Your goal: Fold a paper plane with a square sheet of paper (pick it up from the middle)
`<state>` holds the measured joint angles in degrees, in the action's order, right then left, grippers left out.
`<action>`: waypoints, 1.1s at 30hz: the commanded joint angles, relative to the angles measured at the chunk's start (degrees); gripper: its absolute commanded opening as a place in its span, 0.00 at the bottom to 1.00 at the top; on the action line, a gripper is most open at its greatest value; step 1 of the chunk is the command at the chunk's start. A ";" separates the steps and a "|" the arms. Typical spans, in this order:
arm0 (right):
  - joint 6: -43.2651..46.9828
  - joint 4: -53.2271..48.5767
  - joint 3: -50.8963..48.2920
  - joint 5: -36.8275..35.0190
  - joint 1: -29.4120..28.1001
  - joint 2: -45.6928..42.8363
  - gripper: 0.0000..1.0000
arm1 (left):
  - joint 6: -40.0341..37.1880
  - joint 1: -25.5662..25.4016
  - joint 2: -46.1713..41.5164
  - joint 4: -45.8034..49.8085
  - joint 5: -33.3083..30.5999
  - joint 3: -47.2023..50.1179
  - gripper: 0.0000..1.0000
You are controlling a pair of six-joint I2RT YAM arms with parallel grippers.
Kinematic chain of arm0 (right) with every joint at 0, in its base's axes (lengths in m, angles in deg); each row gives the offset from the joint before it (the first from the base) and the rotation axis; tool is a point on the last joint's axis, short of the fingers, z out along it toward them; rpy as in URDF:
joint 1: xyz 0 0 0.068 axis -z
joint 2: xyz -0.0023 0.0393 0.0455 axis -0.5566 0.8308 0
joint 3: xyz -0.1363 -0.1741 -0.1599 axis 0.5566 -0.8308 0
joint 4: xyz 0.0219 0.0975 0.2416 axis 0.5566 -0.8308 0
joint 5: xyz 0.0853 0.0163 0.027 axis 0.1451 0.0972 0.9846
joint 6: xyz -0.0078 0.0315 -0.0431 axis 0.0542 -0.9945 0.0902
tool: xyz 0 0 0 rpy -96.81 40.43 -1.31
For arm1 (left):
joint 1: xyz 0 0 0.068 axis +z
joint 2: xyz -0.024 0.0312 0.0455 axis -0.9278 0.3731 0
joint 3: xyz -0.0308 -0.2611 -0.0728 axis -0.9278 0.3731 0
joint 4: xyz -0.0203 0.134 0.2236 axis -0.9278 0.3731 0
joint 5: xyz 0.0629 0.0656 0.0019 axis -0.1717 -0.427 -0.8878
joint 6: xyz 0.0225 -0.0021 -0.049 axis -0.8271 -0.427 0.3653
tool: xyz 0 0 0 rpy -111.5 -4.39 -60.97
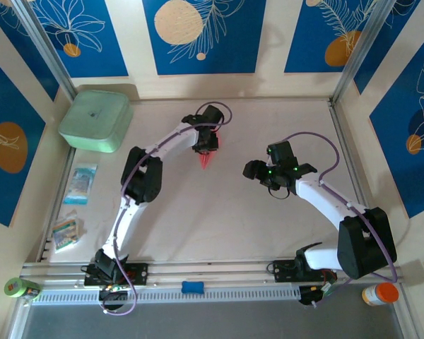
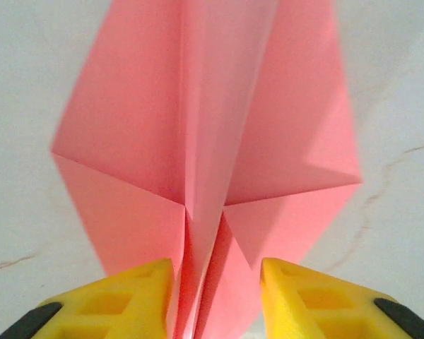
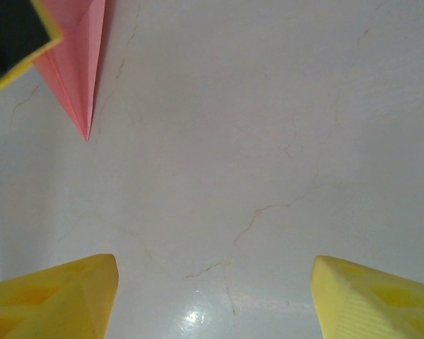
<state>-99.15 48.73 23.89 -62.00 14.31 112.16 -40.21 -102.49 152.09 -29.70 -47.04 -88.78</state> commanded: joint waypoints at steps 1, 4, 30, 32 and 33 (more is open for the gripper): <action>-0.56 -1.59 2.09 -1.27 -0.05 -0.14 0.72 | -0.10 -0.24 -6.20 1.34 -1.45 0.43 0.39; 0.16 -2.69 3.28 -2.19 0.25 -0.96 0.73 | -0.15 -0.32 -9.07 1.20 -1.88 1.67 0.39; 20.90 34.64 -17.93 -35.25 14.30 -10.89 0.99 | -27.70 11.71 -66.85 -53.44 -42.03 82.89 0.99; 24.40 39.53 -19.43 -34.77 14.76 -8.45 0.99 | -32.64 13.23 -66.29 -62.86 -40.62 87.79 0.99; 25.63 40.89 -19.53 -33.99 14.92 -7.32 0.99 | -34.33 13.78 -65.86 -66.40 -39.84 89.72 0.99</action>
<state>-79.53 75.41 4.68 -94.57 28.80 103.13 -65.43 -90.18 86.61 -79.23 -84.78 -2.70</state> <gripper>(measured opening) 0.991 0.993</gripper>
